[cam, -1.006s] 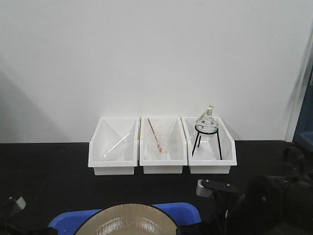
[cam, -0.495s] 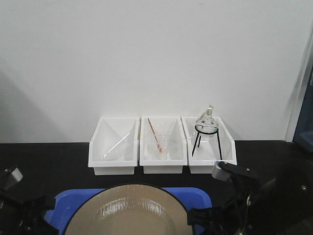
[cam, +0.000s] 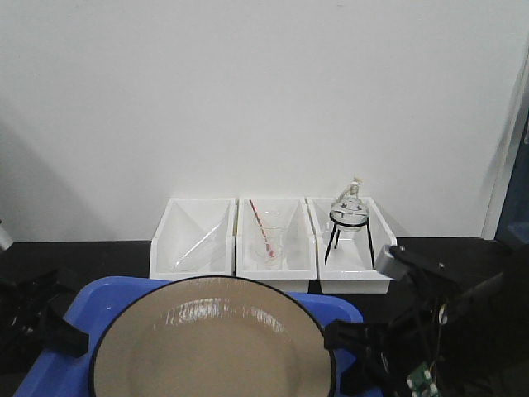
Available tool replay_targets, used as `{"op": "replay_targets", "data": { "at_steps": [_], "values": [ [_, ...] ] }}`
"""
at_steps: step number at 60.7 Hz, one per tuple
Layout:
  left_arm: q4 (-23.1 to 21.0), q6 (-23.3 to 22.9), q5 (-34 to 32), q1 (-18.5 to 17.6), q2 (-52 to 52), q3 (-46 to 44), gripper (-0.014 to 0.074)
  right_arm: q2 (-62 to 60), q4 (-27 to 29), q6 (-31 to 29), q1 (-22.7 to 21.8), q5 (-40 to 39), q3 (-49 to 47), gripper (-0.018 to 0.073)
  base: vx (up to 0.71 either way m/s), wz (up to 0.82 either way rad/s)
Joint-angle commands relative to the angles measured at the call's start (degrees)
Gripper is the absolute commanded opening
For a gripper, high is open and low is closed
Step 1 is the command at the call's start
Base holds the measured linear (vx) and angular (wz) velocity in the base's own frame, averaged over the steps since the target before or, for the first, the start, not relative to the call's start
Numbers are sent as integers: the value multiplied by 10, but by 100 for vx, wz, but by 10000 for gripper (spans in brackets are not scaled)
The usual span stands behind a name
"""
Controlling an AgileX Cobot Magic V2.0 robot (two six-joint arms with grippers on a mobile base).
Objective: Place disk in tray to left cabinet
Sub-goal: 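Grasp the blue tray's side walls with both grippers, then lift the blue tray holding the plate with both grippers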
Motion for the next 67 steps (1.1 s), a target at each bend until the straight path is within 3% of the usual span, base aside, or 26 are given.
{"op": "replay_targets", "data": {
  "at_steps": [1, 24, 33, 43, 53, 67],
  "values": [
    [-155, -22, 38, -18, -30, -20, -1, -23, 111, 2, 13, -47, -71, -4, 0, 0],
    [-183, -36, 50, -18, -54, -20, -1, -23, 101, 26, 13, -4, -117, -4, 0, 0],
    [-184, -40, 34, -18, -54, -20, -1, -23, 97, 0, 13, -4, -117, -4, 0, 0],
    [-187, -50, 22, -18, -54, -20, -1, -23, 98, 0, 13, -3, -117, -4, 0, 0],
    [-221, -42, 9, -18, -61, -20, -1, -23, 101, 0, 13, 8, -117, -4, 0, 0],
    [-223, -33, -22, -18, -64, -20, -1, -23, 85, 0, 13, -2, -117, -4, 0, 0]
  ]
}}
